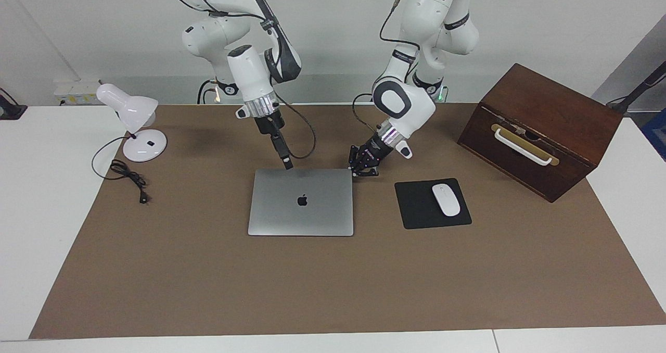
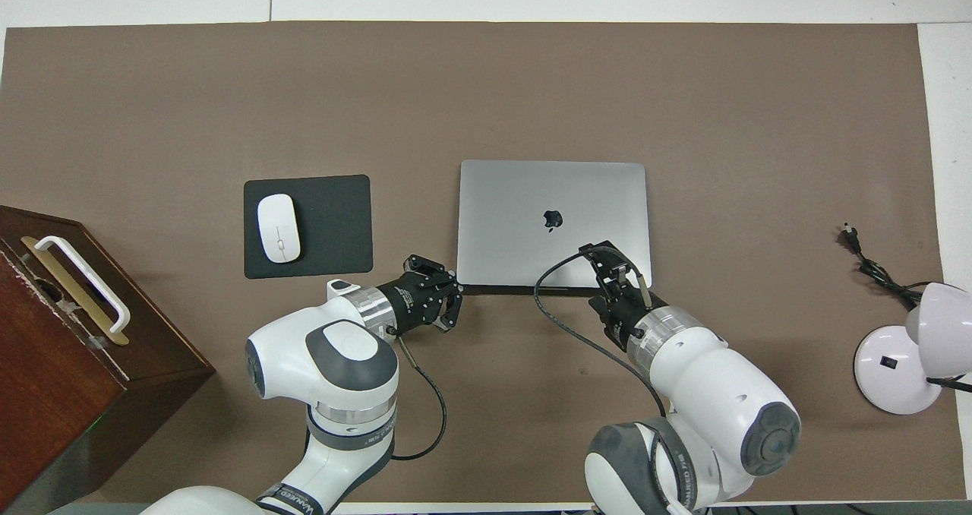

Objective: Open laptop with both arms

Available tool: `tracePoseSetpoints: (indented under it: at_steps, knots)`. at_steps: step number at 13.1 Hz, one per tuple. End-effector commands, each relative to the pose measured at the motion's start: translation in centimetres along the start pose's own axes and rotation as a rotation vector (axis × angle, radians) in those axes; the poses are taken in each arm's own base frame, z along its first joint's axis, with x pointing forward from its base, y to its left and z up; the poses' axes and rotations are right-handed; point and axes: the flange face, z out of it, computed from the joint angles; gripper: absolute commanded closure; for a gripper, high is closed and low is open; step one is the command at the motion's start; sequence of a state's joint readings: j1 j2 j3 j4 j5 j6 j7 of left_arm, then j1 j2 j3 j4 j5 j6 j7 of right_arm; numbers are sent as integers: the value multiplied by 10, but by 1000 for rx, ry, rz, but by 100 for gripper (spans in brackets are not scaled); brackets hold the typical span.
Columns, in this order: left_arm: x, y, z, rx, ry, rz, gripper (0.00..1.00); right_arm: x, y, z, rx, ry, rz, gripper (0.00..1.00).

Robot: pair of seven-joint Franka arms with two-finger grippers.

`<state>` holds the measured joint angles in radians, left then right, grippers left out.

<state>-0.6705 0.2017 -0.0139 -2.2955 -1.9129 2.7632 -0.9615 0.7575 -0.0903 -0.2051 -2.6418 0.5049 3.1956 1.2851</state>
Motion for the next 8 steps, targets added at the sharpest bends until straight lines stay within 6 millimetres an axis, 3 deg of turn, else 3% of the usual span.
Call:
tracePoseSetpoints:
  at_steps: [1,4,8]
  knots:
    - [9,-4,14,-10,24,-5,100,2,3,2,20,17,-15,0]
    - [13,-7,15,-20,7,29,100,2,6,0,42,25,21,0]
    - [16,-3,14,-20,-2,41,100,-19,25,-1,20,-1,52,0]
